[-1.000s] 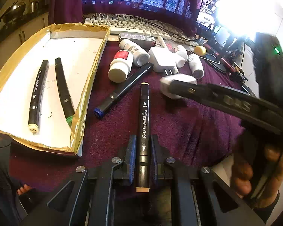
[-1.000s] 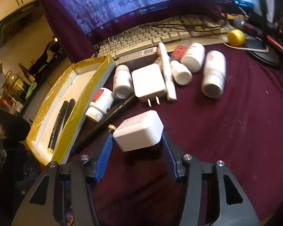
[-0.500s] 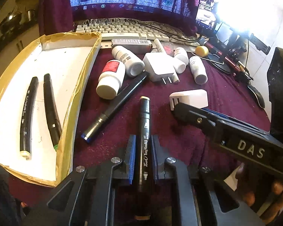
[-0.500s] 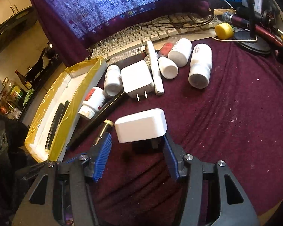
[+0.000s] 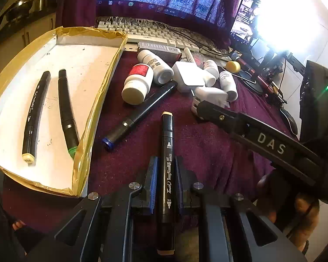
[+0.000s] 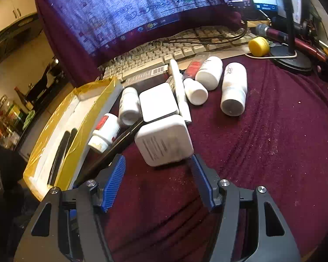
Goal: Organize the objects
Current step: 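Grasp the white plug charger with the right gripper while the left holds the marker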
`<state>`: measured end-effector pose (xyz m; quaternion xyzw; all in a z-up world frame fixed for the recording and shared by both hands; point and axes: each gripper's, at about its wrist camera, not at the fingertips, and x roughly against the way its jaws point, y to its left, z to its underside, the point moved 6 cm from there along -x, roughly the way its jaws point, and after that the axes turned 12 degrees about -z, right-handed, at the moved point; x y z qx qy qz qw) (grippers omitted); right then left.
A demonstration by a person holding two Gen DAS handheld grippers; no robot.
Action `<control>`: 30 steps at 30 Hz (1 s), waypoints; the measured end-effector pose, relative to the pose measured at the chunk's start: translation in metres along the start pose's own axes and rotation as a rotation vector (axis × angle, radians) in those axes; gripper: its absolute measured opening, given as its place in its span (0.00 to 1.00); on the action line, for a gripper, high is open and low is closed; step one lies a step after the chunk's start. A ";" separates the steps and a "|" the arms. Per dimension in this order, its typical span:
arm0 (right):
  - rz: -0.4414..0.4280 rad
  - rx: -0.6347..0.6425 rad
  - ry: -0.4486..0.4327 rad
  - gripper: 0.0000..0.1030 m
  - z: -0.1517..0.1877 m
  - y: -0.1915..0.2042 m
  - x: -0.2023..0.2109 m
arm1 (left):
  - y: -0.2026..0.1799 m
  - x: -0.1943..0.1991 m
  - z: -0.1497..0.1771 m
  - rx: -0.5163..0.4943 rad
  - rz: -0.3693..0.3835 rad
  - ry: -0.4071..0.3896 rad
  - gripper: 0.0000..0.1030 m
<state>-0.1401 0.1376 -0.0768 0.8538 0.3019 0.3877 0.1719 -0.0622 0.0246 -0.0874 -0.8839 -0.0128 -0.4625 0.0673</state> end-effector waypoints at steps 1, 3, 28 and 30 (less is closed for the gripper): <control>-0.008 0.001 -0.005 0.47 -0.001 -0.001 -0.001 | 0.000 0.000 0.000 0.001 0.002 -0.001 0.12; -0.010 0.001 -0.007 0.37 -0.001 -0.003 -0.002 | 0.000 0.000 0.000 0.001 0.004 -0.001 0.12; 0.158 0.177 0.077 0.48 -0.001 0.014 -0.015 | 0.001 0.002 0.003 0.008 0.004 -0.011 0.12; 0.149 0.191 0.075 0.48 0.001 0.020 -0.011 | 0.001 0.002 0.003 0.010 0.006 -0.012 0.12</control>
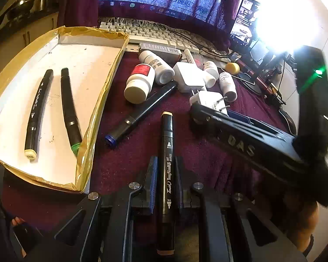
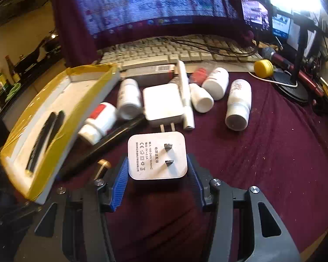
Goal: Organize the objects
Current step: 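Grasp the white plug charger with the right gripper while the left holds the marker, then carry the marker and charger into the tray and open both grippers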
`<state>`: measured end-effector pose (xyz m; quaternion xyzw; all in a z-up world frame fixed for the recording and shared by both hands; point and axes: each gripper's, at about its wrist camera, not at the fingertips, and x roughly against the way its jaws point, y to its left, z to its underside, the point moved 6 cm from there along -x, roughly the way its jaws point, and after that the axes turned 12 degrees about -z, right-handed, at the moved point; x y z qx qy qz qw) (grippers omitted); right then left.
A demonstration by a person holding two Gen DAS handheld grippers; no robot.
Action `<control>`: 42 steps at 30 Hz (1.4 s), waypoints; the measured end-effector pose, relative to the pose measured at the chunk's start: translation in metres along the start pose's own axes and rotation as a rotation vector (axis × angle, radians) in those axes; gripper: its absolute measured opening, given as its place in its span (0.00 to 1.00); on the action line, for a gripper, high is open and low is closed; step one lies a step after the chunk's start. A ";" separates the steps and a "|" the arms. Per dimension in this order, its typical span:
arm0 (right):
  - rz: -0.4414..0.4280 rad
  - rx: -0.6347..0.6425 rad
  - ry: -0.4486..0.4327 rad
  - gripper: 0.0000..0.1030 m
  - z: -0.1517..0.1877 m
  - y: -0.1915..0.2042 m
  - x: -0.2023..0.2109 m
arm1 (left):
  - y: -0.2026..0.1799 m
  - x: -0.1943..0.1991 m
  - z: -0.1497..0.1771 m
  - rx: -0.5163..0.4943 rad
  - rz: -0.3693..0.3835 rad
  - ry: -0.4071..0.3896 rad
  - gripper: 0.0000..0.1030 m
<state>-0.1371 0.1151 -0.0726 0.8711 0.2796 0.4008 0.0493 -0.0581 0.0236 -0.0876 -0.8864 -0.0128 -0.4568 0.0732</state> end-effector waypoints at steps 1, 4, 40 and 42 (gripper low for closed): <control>0.000 0.011 -0.009 0.48 0.001 0.004 0.004 | 0.000 0.000 0.000 0.003 0.002 0.000 0.12; 0.004 0.025 -0.029 0.48 0.000 0.011 0.012 | 0.004 0.003 0.000 0.022 0.007 -0.006 0.12; -0.251 0.145 0.116 0.48 -0.045 0.150 -0.083 | 0.182 -0.006 -0.091 0.233 -0.174 0.002 0.12; -0.224 0.167 0.121 0.48 -0.046 0.151 -0.087 | 0.182 -0.009 -0.090 0.237 -0.179 0.011 0.12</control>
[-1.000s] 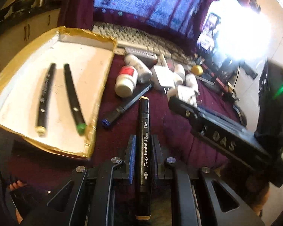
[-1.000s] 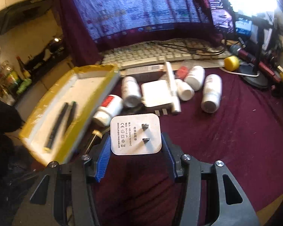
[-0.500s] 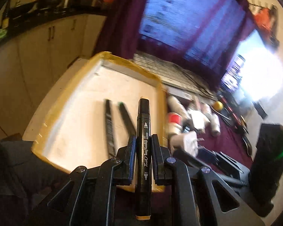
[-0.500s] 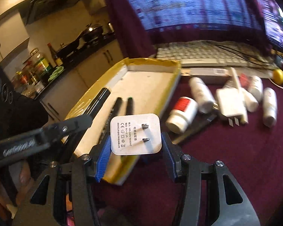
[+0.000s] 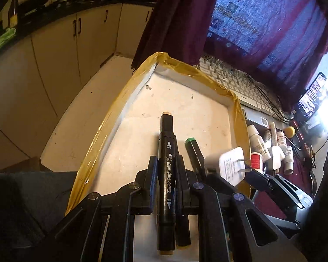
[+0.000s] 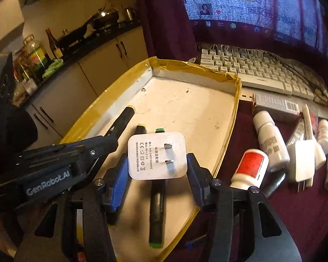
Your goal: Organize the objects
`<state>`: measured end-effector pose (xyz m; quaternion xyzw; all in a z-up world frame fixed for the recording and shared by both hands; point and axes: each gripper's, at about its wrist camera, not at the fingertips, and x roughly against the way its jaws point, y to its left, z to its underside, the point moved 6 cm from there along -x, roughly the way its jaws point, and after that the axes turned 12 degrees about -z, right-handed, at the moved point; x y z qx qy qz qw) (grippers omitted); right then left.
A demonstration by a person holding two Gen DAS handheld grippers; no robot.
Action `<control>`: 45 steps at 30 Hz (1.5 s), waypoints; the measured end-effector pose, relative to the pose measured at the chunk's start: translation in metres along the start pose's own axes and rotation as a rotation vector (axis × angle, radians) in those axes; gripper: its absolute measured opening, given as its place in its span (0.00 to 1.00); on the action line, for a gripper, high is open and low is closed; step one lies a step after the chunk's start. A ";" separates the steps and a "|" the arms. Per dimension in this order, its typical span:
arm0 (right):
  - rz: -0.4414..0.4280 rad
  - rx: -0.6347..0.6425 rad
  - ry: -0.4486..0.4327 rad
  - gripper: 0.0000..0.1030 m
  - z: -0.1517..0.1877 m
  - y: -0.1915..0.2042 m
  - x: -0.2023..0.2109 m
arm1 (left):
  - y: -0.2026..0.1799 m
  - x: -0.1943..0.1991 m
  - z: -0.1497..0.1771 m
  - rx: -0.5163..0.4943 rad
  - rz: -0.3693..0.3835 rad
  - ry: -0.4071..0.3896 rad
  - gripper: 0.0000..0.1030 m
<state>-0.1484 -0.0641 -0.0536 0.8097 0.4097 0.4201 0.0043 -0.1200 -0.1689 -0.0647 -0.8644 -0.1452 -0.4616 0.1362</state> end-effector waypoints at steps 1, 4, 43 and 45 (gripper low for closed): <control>0.012 0.007 0.001 0.48 -0.002 -0.001 -0.002 | 0.001 -0.001 -0.001 0.000 -0.005 0.001 0.12; 0.025 -0.006 0.002 0.49 -0.002 -0.008 -0.005 | 0.001 -0.007 -0.001 -0.001 0.027 0.009 0.12; 0.306 -0.173 -0.032 0.65 0.048 -0.169 0.144 | -0.150 0.028 0.035 -0.322 -0.043 -0.129 0.79; 0.308 -0.211 -0.027 0.65 0.059 -0.190 0.148 | -0.166 0.024 0.042 -0.332 -0.038 -0.110 0.79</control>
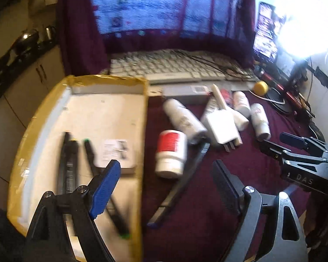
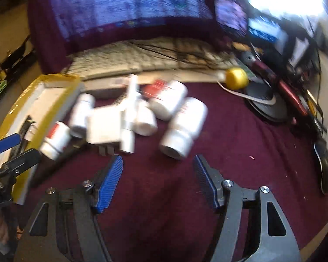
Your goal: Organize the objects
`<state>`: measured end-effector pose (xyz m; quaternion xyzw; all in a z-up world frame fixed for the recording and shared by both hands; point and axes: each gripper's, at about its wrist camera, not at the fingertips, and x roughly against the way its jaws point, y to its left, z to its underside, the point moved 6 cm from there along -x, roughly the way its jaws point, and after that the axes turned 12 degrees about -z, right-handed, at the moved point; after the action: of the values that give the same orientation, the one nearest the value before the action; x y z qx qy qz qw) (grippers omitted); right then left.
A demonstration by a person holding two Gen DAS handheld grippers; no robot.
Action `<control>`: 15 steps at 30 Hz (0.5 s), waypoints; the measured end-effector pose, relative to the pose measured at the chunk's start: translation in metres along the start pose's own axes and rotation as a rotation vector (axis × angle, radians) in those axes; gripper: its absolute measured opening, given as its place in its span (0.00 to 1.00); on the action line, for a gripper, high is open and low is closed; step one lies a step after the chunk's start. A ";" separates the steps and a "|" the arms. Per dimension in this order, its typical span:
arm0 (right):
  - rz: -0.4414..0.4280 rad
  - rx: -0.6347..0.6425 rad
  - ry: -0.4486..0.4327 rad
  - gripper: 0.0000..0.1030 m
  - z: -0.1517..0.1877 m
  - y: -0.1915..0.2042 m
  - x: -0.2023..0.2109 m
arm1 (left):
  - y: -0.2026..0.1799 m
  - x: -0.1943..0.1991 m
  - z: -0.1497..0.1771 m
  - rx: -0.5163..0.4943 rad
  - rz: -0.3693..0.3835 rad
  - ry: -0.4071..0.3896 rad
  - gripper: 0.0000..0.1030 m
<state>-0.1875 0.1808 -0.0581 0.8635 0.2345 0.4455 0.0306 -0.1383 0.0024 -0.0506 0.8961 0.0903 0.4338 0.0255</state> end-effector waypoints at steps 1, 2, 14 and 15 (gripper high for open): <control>-0.005 -0.014 0.005 0.65 0.002 -0.007 -0.001 | -0.009 0.000 0.001 -0.002 0.003 0.010 0.79; -0.015 -0.029 0.010 0.65 0.003 -0.017 -0.004 | -0.018 0.000 0.002 -0.008 0.014 0.013 0.79; 0.043 0.117 0.041 0.83 -0.050 -0.046 -0.060 | -0.073 -0.050 -0.032 -0.029 -0.146 -0.055 0.99; 0.021 0.099 0.039 0.85 -0.051 -0.049 -0.062 | -0.076 -0.052 -0.036 -0.024 -0.142 -0.062 0.98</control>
<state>-0.2768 0.1895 -0.0868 0.8574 0.2479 0.4505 -0.0214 -0.2082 0.0659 -0.0779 0.9000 0.1475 0.4041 0.0696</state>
